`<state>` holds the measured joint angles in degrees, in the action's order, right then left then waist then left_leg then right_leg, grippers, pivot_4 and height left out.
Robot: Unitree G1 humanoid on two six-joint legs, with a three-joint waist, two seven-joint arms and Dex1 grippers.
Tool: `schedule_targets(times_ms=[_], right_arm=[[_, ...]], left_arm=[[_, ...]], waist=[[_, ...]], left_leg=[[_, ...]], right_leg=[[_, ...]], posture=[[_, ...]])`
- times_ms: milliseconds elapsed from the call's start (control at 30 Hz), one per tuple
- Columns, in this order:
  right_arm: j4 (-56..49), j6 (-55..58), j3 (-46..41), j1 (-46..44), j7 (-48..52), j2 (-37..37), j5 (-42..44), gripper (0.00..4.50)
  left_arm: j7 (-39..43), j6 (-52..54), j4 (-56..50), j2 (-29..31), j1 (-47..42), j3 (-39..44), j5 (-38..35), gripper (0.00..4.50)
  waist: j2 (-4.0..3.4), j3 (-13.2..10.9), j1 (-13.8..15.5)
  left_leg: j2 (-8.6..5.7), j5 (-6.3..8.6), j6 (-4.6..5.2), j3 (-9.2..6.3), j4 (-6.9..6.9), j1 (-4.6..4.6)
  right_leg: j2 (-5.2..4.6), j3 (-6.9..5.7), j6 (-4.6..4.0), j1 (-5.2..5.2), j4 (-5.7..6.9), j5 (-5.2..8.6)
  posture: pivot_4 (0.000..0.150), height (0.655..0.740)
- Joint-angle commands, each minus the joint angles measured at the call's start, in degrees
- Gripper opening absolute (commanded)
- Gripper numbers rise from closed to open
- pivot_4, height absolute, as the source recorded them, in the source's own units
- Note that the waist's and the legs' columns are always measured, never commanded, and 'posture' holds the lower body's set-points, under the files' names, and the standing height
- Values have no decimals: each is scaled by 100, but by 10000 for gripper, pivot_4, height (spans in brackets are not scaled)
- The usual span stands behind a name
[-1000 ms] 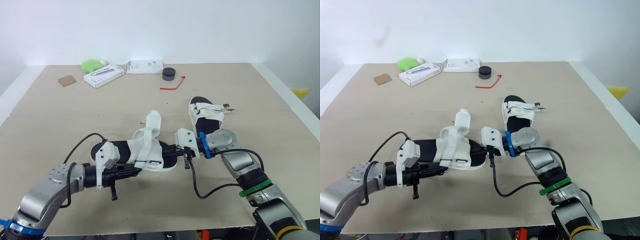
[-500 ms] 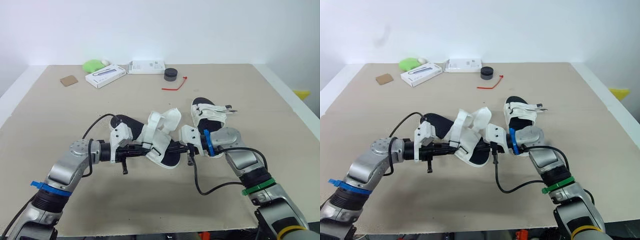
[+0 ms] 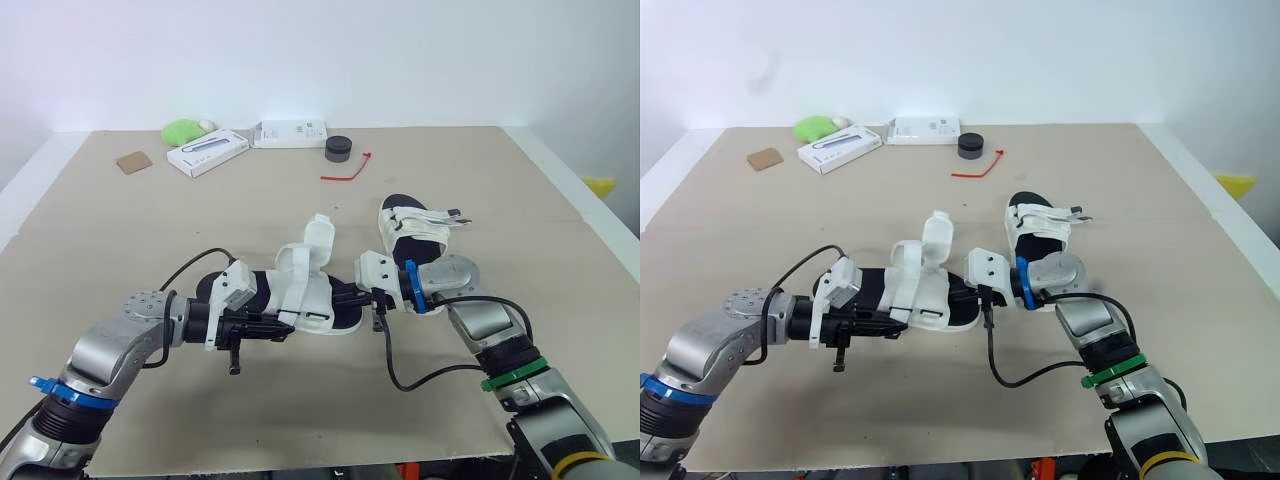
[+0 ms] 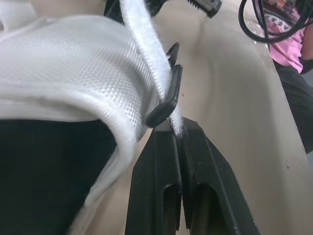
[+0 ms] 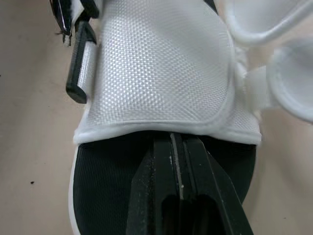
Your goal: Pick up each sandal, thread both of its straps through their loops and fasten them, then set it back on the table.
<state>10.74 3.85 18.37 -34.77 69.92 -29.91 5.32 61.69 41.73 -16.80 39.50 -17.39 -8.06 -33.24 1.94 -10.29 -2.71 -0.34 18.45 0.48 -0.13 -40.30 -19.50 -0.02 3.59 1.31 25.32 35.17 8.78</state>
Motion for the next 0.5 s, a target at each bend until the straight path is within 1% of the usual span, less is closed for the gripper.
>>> schedule_targets(times_ms=[33,267,300,367,400,433,467,500], right_arm=[[161,-51,58,-74,49,-35,-134,0],[151,-41,72,-61,62,-29,-113,0],[141,-31,70,-56,61,-31,-108,0],[123,-21,66,-45,60,-40,-104,0],[120,-20,63,-42,62,-44,-102,0],[122,-21,62,-42,64,-48,-103,0],[125,-23,63,-42,65,-49,-105,0],[129,-25,65,-43,67,-49,-107,0]], left_arm=[[12,-28,-158,121,-35,313,-139,254],[-271,-113,-131,35,-60,498,-120,254],[-291,-159,-185,26,19,510,-119,3082],[-265,-228,-310,65,178,512,-129,10138],[-234,-274,-358,96,228,509,-113,10138],[-193,-336,-393,114,252,523,-98,15499],[-197,-379,-409,103,246,588,-119,19838],[-198,-382,-412,103,231,646,-161,23120]], waist=[[0,0,-1],[-1,-1,2],[-1,-1,4],[-1,-1,4],[-1,0,4],[-1,0,4],[-1,0,6],[-1,0,6]], left_leg=[[0,0,0,1,0,0],[1,0,0,-1,0,-1],[0,0,0,-1,0,-2],[-1,1,-1,0,0,-2],[-1,1,-1,0,0,-2],[-1,1,-2,0,0,-2],[-2,2,-3,0,0,-2],[-3,2,-3,0,0,-1]], right_leg=[[1,0,0,0,0,0],[0,0,-2,1,0,2],[-1,0,-2,1,0,2],[-4,0,-2,1,-1,2],[-4,0,-2,1,-1,2],[-6,0,-1,1,-2,2],[-8,-1,-1,0,-2,3],[-9,-1,0,0,-2,3]], posture=[[1500,7400],[1500,7400],[1500,7400],[1500,7400],[1500,7400],[1500,7400],[1500,7400],[1500,7400]])
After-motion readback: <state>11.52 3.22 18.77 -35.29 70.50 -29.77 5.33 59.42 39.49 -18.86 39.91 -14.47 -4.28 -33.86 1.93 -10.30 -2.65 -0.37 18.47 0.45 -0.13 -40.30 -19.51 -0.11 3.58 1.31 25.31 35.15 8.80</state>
